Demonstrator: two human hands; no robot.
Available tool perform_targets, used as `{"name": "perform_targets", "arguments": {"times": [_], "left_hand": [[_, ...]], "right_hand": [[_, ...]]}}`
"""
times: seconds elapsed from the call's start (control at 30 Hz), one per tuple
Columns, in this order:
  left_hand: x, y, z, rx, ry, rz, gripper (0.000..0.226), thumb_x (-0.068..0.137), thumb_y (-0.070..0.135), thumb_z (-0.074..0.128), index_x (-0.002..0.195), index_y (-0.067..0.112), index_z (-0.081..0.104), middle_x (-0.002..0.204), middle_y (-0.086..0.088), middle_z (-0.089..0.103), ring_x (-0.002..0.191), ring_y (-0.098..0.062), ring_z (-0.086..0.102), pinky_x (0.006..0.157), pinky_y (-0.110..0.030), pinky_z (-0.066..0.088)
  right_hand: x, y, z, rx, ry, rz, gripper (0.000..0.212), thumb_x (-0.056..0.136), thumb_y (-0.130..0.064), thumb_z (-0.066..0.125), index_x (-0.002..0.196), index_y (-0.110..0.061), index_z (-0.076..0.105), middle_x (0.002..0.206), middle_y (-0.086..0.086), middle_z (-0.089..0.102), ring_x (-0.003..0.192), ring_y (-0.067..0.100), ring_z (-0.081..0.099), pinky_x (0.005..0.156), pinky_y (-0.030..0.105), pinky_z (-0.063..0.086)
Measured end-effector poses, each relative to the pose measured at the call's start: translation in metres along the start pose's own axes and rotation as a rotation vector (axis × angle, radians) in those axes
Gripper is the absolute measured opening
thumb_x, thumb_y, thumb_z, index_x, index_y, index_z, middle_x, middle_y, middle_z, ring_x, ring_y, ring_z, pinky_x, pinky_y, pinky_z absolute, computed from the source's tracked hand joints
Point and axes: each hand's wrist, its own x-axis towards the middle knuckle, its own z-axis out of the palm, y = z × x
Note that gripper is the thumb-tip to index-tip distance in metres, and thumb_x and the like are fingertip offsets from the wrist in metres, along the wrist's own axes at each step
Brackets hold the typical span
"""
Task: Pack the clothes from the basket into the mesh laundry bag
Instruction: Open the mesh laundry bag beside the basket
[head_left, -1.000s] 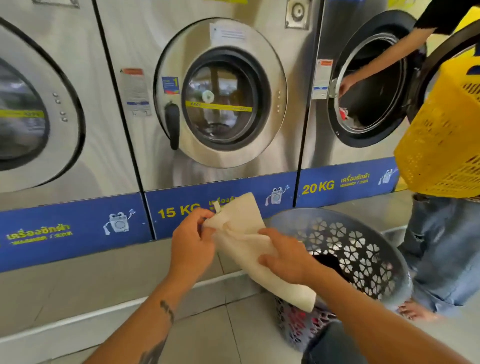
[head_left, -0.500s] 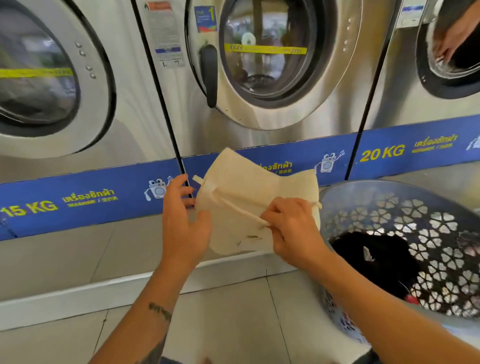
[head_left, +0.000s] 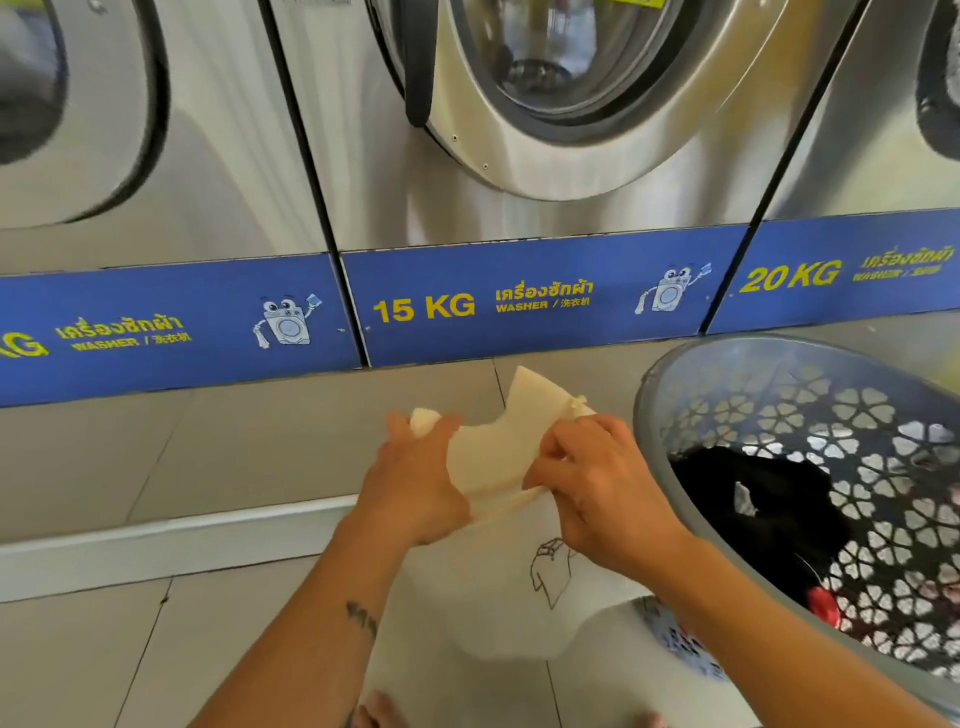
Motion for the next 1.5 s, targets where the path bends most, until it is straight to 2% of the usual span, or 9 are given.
{"name": "perform_targets", "arguments": {"times": [0.27,0.5,0.63,0.77,0.97,1.03,1.17,1.4,1.5], "left_hand": [[-0.01,-0.011,-0.001,-0.053,0.417,-0.02,0.014,0.09,0.032,0.06,0.097,0.021,0.065,0.113,-0.004,0.05,0.094,-0.025,0.053,0.075,-0.03,0.039],[-0.024,-0.003,0.006,-0.019,0.689,0.328,0.026,0.086,0.044,0.058,0.074,0.023,0.068,0.102,0.003,0.051,0.091,-0.021,0.043,0.077,-0.034,0.034],[-0.037,0.01,0.011,-0.287,0.618,0.475,0.028,0.089,0.039,0.053,0.069,0.019,0.058,0.085,0.004,0.045,0.073,-0.015,0.048,0.064,-0.028,0.041],[-0.042,0.009,0.009,-0.432,0.654,0.51,0.03,0.089,0.039,0.05,0.073,0.016,0.06,0.081,0.002,0.05,0.076,-0.01,0.05,0.067,-0.012,0.036],[-0.041,-0.008,0.006,-0.389,0.636,0.402,0.006,0.086,0.024,0.059,0.084,0.02,0.062,0.09,0.004,0.053,0.076,-0.006,0.047,0.071,-0.013,0.038],[-0.037,-0.013,0.006,-0.267,0.612,0.287,0.026,0.08,0.01,0.063,0.101,0.026,0.062,0.11,0.005,0.049,0.091,-0.006,0.046,0.085,-0.024,0.041],[-0.024,-0.014,0.007,0.169,0.447,0.167,0.068,0.07,0.011,0.06,0.13,0.04,0.044,0.13,0.007,0.04,0.12,-0.02,0.044,0.11,-0.047,0.023],[-0.02,-0.003,0.035,0.018,0.13,0.401,0.087,0.078,0.008,0.046,0.151,0.042,0.012,0.143,0.009,0.035,0.125,-0.018,0.036,0.112,-0.043,0.02],[-0.021,-0.004,0.042,-0.036,0.119,0.425,0.076,0.084,0.013,0.045,0.147,0.042,0.014,0.136,0.004,0.04,0.116,-0.023,0.044,0.106,-0.045,0.031]], "right_hand": [[-0.023,0.003,0.001,0.061,-0.047,0.156,0.013,0.078,-0.012,0.072,0.088,-0.019,0.075,0.092,-0.001,0.057,0.086,0.024,0.055,0.071,0.036,0.047],[-0.034,0.004,-0.001,0.426,-0.271,0.557,0.033,0.089,-0.021,0.067,0.12,-0.029,0.06,0.113,-0.005,0.055,0.111,0.02,0.054,0.092,0.033,0.047],[-0.033,-0.002,0.001,0.392,-0.36,0.71,0.086,0.084,-0.029,0.073,0.152,-0.031,0.022,0.143,0.007,0.036,0.13,0.03,0.042,0.107,0.043,0.042],[-0.026,0.0,0.009,0.555,-0.49,0.811,0.079,0.092,-0.031,0.066,0.151,-0.033,0.014,0.135,0.007,0.045,0.113,0.027,0.053,0.088,0.033,0.047],[-0.006,-0.004,0.028,0.717,-0.35,0.948,0.028,0.098,-0.018,0.055,0.122,-0.025,0.043,0.103,0.01,0.061,0.079,0.019,0.06,0.065,0.031,0.051],[-0.001,-0.004,0.029,0.725,-0.26,0.916,0.019,0.097,-0.01,0.053,0.108,-0.025,0.053,0.096,0.006,0.062,0.075,0.016,0.058,0.059,0.027,0.048],[0.004,0.003,0.021,0.857,-0.17,0.809,0.034,0.09,0.01,0.048,0.092,-0.018,0.067,0.089,0.003,0.063,0.071,0.016,0.055,0.058,0.029,0.045],[0.001,0.007,0.013,0.981,-0.11,0.766,0.042,0.087,0.021,0.049,0.079,-0.017,0.067,0.086,0.004,0.063,0.08,0.016,0.058,0.065,0.02,0.049],[-0.001,0.008,0.011,0.952,-0.09,0.764,0.037,0.085,0.018,0.057,0.082,-0.018,0.065,0.093,0.008,0.067,0.089,0.022,0.062,0.081,0.044,0.056]]}}
